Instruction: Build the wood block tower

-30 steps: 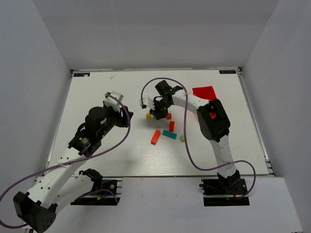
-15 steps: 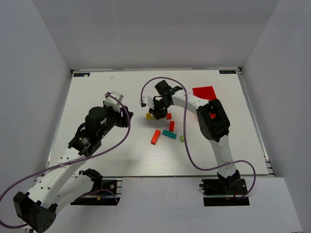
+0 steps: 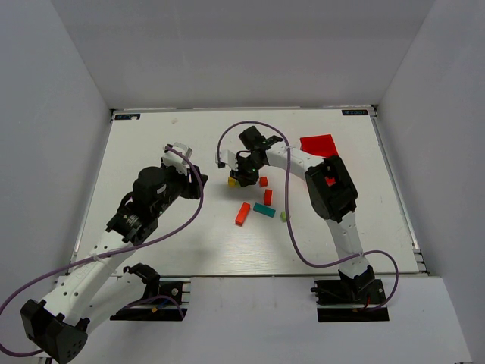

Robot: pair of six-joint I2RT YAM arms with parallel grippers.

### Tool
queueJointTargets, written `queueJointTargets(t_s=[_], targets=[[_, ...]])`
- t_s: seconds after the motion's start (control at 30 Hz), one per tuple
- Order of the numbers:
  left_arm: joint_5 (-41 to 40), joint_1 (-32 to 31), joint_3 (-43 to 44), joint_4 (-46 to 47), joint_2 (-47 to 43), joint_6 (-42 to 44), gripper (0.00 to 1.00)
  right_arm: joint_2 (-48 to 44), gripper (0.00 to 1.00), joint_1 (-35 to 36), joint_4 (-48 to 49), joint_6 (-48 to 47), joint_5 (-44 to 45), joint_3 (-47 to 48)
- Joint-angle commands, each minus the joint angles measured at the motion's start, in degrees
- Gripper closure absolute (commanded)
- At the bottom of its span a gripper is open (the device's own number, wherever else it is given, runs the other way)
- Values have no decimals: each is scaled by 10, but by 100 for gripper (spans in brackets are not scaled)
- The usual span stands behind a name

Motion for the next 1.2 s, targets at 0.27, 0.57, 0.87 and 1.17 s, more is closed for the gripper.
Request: queueJointTargets(t_s=[0.27, 0.57, 0.87, 1.17], targets=[[7, 3, -5, -5, -11, 3, 32, 10, 100, 5, 14, 3, 2, 18], [7, 3, -5, -5, -11, 3, 32, 10, 100, 4, 14, -3, 0, 19], [7, 3, -5, -5, -11, 3, 32, 12, 100, 5, 17, -6, 1, 19], [7, 3, -5, -5, -11, 3, 32, 14, 100, 5, 18, -10, 0, 19]])
